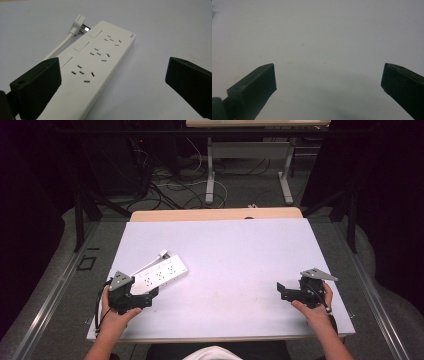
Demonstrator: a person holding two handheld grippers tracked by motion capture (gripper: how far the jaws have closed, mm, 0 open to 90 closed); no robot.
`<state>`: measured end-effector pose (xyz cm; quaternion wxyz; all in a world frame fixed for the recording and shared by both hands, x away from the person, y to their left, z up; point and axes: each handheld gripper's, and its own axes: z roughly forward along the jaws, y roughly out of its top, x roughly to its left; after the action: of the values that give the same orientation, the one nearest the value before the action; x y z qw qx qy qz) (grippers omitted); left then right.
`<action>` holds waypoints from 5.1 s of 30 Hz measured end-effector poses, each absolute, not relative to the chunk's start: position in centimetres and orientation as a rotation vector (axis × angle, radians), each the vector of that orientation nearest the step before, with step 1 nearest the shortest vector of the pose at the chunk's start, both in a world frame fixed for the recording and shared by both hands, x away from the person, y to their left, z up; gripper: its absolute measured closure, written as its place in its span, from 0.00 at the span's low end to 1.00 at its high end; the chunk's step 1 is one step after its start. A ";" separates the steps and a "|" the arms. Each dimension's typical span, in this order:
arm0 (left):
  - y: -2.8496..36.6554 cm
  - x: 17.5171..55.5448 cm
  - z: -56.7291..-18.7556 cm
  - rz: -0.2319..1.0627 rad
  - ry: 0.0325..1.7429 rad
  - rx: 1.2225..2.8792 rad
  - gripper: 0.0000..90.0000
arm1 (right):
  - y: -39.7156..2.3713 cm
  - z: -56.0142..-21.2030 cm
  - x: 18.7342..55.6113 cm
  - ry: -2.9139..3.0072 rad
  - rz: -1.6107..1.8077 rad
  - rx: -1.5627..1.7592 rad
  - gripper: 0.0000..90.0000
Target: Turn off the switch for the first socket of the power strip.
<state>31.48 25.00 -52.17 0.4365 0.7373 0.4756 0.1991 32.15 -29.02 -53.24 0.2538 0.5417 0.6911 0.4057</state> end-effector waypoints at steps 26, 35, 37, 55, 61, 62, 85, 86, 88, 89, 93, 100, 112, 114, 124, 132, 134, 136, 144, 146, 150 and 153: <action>24.5 31.3 -51.8 0.480 1.205 1.846 0.01 | -28.1 -53.8 32.3 1.947 1.092 1.440 0.02; 24.7 31.4 -51.4 0.459 1.219 1.829 0.03 | -28.0 -53.9 32.4 1.957 1.093 1.436 0.04; 24.7 31.4 -51.4 0.456 1.221 1.826 0.04 | -28.0 -53.9 32.4 1.957 1.091 1.437 0.04; 25.4 33.1 -49.9 0.456 1.291 1.767 0.17 | -28.1 -54.2 32.5 1.945 1.082 1.465 0.05; 25.5 33.4 -49.2 0.469 1.290 1.756 0.18 | -28.1 -54.2 32.5 1.952 1.083 1.464 0.05; 25.5 33.4 -49.1 0.473 1.283 1.757 0.18 | -28.1 -54.2 32.4 1.952 1.085 1.466 0.05; 23.9 34.7 -47.4 0.563 1.214 1.789 0.48 | -28.1 -54.5 32.5 1.959 1.084 1.470 0.05; 23.8 34.8 -47.3 0.563 1.217 1.799 0.48 | -28.1 -54.5 32.5 1.959 1.084 1.470 0.05; 23.8 35.0 -47.1 0.587 1.219 1.799 0.48 | -28.1 -54.5 32.5 1.964 1.081 1.465 0.05; 23.7 35.1 -46.9 0.597 1.224 1.798 0.48 | -28.1 -54.5 32.5 1.965 1.082 1.465 0.05; 23.9 35.5 -46.4 0.598 1.247 1.802 0.48 | -28.1 -54.5 32.5 1.966 1.083 1.463 0.05; 24.2 36.2 -46.1 0.584 1.267 1.799 0.47 | -28.1 -54.6 32.6 1.965 1.085 1.470 0.05; 24.0 37.0 -45.7 0.558 1.295 1.785 0.49 | -28.2 -54.6 32.7 1.971 1.082 1.473 0.05; 24.0 37.1 -45.7 0.561 1.298 1.789 0.49 | -28.2 -54.7 32.7 1.969 1.084 1.476 0.05; 24.2 38.0 -46.1 0.511 1.344 1.792 0.55 | -28.2 -54.7 32.8 1.976 1.090 1.474 0.05; 24.2 38.7 -46.5 0.505 1.382 1.804 0.59 | -28.1 -54.8 32.8 1.980 1.089 1.467 0.05; 24.4 38.8 -46.5 0.498 1.395 1.819 0.62 | -28.2 -54.7 32.8 1.987 1.091 1.467 0.05; 24.5 38.9 -46.6 0.495 1.407 1.815 0.65 | -28.1 -54.8 32.8 1.976 1.092 1.471 0.05; 25.0 39.4 -47.3 0.464 1.455 1.803 0.75 | -28.2 -54.8 32.8 1.990 1.091 1.469 0.05; 25.1 39.6 -47.6 0.451 1.475 1.807 0.78 | -28.1 -54.8 32.8 1.992 1.090 1.472 0.05; 25.2 39.9 -48.1 0.432 1.501 1.806 0.86 | -28.1 -54.8 32.8 1.992 1.087 1.476 0.06; 25.3 40.0 -48.4 0.417 1.526 1.814 0.92 | -28.1 -54.8 32.8 1.990 1.091 1.480 0.06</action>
<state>40.01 25.26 -48.40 0.3592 0.7034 0.5916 0.1619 32.78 -28.14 -54.78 0.2145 0.5336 0.7174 0.3932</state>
